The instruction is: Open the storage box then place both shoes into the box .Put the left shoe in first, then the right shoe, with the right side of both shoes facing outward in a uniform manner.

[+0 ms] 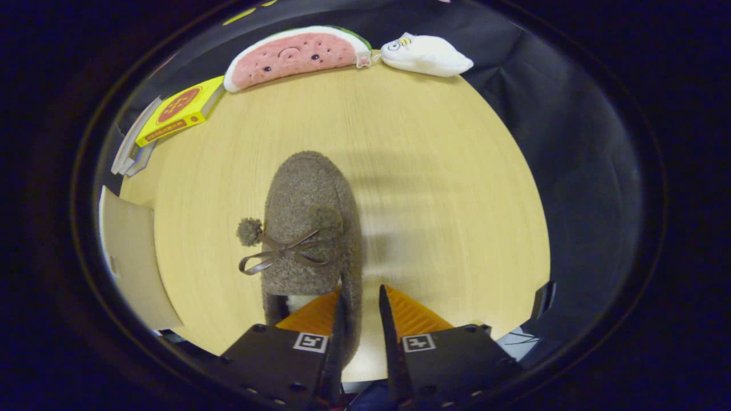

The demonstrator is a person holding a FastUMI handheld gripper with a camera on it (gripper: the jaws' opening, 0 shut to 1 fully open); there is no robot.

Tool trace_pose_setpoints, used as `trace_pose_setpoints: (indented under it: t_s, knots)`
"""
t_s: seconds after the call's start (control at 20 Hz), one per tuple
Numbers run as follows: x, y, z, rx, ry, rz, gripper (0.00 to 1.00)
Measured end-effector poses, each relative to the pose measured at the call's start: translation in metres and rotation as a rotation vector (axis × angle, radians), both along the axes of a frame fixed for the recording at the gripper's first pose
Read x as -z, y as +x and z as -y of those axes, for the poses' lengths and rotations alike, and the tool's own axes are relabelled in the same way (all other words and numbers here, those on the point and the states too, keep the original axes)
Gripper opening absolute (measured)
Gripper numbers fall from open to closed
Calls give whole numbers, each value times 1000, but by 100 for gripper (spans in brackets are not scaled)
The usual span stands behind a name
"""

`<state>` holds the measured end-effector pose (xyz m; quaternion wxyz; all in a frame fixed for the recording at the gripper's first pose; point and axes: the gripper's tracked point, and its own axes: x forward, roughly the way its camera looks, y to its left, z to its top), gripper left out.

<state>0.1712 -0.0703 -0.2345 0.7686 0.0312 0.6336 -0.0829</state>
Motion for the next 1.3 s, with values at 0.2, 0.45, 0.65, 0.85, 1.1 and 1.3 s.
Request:
trace_pose_setpoints:
  t_s: [0.2,0.45,0.65,0.85,1.1,1.3]
  knots:
    - [0,2,0,-8,-13,8,1]
    - [-21,0,-10,6,47,38,1]
    - [-66,-7,-19,-26,40,91,1]
    - [-121,-18,-52,-35,90,140,1]
    - [-174,-32,-125,-77,159,181,1]
    - [-202,-43,-208,-139,240,213,1]
